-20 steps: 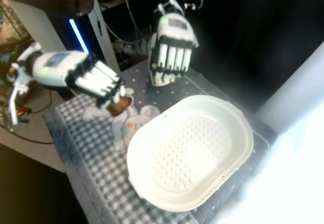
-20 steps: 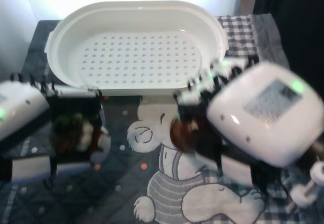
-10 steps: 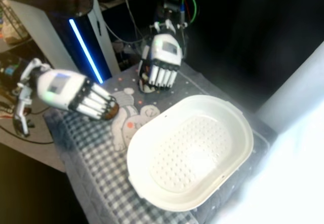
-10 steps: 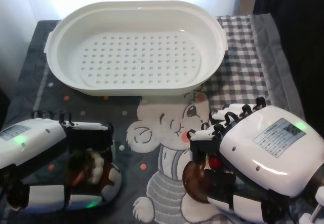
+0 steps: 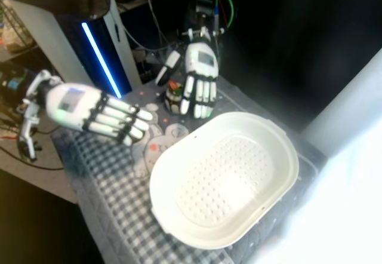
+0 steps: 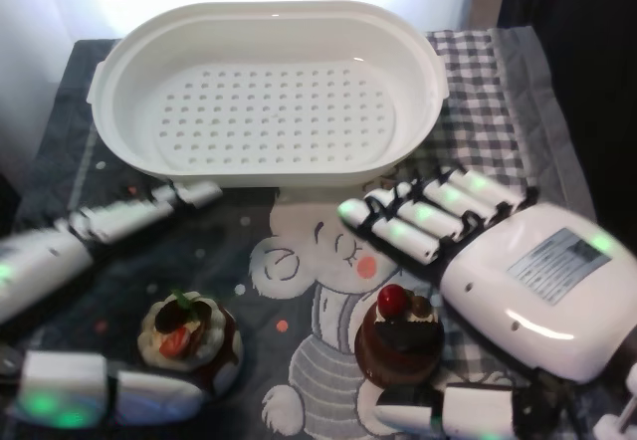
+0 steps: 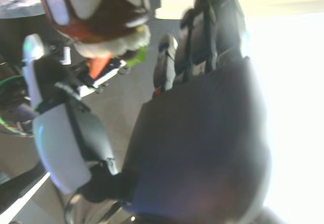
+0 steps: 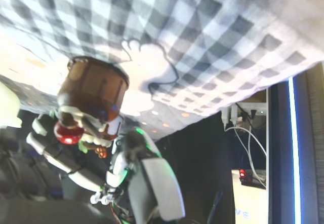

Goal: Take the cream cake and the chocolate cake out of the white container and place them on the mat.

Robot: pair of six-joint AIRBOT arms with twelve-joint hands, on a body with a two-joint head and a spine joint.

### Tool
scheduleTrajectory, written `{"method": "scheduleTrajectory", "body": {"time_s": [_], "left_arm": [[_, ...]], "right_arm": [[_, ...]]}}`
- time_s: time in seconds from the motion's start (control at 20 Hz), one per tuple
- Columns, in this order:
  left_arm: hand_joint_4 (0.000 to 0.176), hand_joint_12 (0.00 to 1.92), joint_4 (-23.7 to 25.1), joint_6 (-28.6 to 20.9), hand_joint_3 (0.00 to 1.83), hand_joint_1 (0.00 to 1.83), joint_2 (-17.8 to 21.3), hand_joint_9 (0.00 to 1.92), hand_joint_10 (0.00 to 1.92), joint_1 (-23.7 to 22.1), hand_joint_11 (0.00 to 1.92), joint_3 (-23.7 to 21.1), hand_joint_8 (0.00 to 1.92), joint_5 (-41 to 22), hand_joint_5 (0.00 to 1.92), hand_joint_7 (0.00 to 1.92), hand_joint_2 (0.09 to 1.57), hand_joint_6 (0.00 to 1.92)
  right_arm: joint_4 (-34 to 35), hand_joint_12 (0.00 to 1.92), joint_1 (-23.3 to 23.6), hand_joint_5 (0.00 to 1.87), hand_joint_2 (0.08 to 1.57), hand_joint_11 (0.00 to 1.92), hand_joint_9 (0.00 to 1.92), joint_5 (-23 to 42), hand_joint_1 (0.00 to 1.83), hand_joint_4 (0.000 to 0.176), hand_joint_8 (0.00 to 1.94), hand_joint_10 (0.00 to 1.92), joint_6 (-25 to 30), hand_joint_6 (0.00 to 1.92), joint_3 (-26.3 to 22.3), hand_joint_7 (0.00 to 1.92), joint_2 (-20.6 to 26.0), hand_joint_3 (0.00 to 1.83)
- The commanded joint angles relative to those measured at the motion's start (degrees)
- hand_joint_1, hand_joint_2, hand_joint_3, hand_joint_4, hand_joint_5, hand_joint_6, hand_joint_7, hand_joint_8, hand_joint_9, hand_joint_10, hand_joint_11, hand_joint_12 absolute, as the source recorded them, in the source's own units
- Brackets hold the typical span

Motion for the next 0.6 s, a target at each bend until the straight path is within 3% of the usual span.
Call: {"method": "scheduleTrajectory", "body": {"time_s": [0.0,0.05,0.1,0.15,0.2,0.25,0.35,0.4,0.5,0.55], "left_arm": [[0.174,1.0,1.21,-1.02,0.0,0.53,0.53,0.16,0.03,-0.38,0.0,-0.31,0.01,-10.65,0.0,0.07,0.83,0.0],[0.151,1.01,1.33,-1.88,0.0,0.51,1.46,0.26,0.03,-0.26,0.02,-0.39,0.02,-14.21,0.16,0.25,0.85,0.01],[0.151,1.01,1.48,-2.44,0.0,0.51,2.14,0.26,0.03,-0.26,0.02,-0.28,0.02,-17.07,0.16,0.25,0.85,0.01],[0.066,1.06,1.51,-2.6,0.01,0.51,2.8,0.44,0.04,-0.34,0.15,-0.1,0.02,-19.64,0.37,0.45,0.93,0.03],[0.031,1.09,1.22,-2.72,0.0,0.51,3.93,0.55,0.04,-0.95,0.24,0.51,0.02,-24.73,0.49,0.57,0.98,0.02],[0.0,1.13,0.9,-2.72,0.01,0.51,4.15,0.71,0.05,-1.89,0.31,1.32,0.01,-27.6,0.6,0.71,1.19,0.01],[0.0,1.05,0.36,-2.79,0.0,0.6,4.21,0.77,0.04,-3.6,0.41,3.43,0.01,-31.22,0.65,0.76,1.2,0.01],[0.0,0.88,0.49,-2.79,0.0,0.61,4.18,0.88,0.03,-5.99,0.59,4.79,0.01,-32.38,0.7,0.84,1.14,0.01],[0.0,0.87,1.28,-2.77,0.01,0.58,4.15,0.89,0.03,-9.0,0.6,6.2,0.0,-33.28,0.68,0.83,1.15,0.0],[0.0,0.81,1.79,-2.76,0.0,0.51,4.17,0.87,0.01,-10.49,0.6,6.87,0.0,-33.82,0.63,0.8,1.19,0.0]], "right_arm": [[-2.46,1.46,0.48,0.29,1.04,0.0,0.12,9.77,0.41,0.0,0.12,0.7,0.16,0.05,-0.41,0.33,0.38,0.02],[-2.85,1.65,0.48,0.35,1.11,0.0,0.02,13.01,0.3,0.0,0.28,1.11,0.16,0.1,-0.54,0.33,1.36,0.02],[-3.09,1.65,0.48,0.35,1.11,0.0,0.02,15.31,0.3,0.0,0.28,1.11,0.16,0.1,-0.51,0.33,1.36,0.02],[-3.09,1.71,0.48,0.3,1.14,0.0,0.06,18.6,0.27,0.0,0.75,1.24,0.16,0.5,-0.22,0.25,1.7,0.03],[-2.89,1.76,0.48,0.18,1.18,0.0,0.1,24.4,0.21,0.0,1.05,1.32,0.15,0.86,0.96,0.18,2.37,0.04],[-2.53,1.61,0.49,0.27,1.18,0.07,0.33,27.41,0.36,0.0,1.04,1.22,0.15,0.95,2.12,0.4,3.31,0.03],[-1.42,1.51,0.54,0.3,1.17,0.11,0.36,32.78,0.41,0.0,0.99,1.15,0.15,0.94,4.22,0.43,3.73,0.02],[-0.82,1.58,0.57,0.1,1.23,0.19,0.38,36.63,0.42,0.0,1.12,1.17,0.14,1.17,5.42,0.36,4.1,0.04],[0.32,1.65,0.83,0.02,1.24,0.12,0.33,40.03,0.37,0.0,1.18,1.21,0.14,1.17,6.28,0.28,5.34,0.04],[0.36,1.62,1.35,0.0,1.23,0.08,0.33,40.03,0.31,0.0,1.08,1.13,0.14,1.02,6.87,0.26,6.15,0.03]]}}
